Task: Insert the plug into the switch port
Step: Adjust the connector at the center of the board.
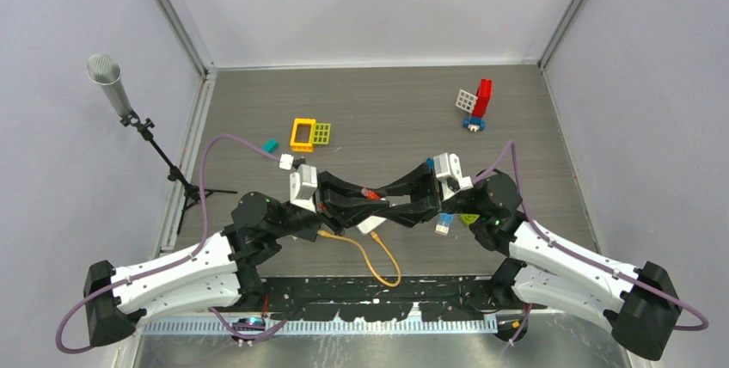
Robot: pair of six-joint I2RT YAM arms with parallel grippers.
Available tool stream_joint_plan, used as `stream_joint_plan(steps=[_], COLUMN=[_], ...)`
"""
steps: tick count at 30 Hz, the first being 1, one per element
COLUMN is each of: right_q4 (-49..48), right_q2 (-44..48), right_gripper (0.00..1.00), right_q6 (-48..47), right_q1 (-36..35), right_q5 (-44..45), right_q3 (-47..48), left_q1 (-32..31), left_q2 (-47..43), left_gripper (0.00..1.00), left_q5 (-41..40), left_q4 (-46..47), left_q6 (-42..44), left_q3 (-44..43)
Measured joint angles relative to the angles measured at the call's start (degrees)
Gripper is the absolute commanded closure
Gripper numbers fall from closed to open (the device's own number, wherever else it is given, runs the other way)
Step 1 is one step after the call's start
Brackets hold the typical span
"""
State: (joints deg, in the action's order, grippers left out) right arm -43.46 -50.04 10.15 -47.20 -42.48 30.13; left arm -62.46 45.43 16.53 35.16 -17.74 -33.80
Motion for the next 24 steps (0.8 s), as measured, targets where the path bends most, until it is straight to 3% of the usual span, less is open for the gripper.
stream_joint_plan(steps=[8, 11, 15, 18, 21, 24], right_q4=[-7.9, -9.7, -11.3, -11.7, -11.8, -11.2], right_q2=[-0.7, -1.3, -2.1, -2.2, -2.2, -1.7], right_gripper=[0.72, 0.81, 0.99, 1.00, 1.00, 0.99], right_q6=[4.1, 5.2, 6.6, 7.2, 7.5, 7.5], right_q1=[-0.3, -0.3, -0.3, -0.3, -0.3, -0.3], right_q5=[0.9, 1.1, 1.4, 1.7, 1.8, 2.1], right_q3=[-1.6, -1.9, -2.1, -2.2, -2.4, -3.0], left_q1=[-1.6, -1.7, -1.9, -2.0, -2.0, -2.0], left_q2=[-1.6, -1.6, -1.6, -1.6, -1.9, -2.6], left_gripper=[1.00, 1.00, 1.00, 0.88, 0.60, 0.44], left_q5=[-6.8, -7.8, -8.0, -7.9, -7.8, -7.9], left_q4=[-0.6, -0.9, -0.9, -0.8, -1.2, -2.7], left_q6=[2.2, 2.5, 3.0, 3.0, 3.1, 3.3], left_q3=[0.9, 1.0, 1.1, 1.1, 1.1, 1.1])
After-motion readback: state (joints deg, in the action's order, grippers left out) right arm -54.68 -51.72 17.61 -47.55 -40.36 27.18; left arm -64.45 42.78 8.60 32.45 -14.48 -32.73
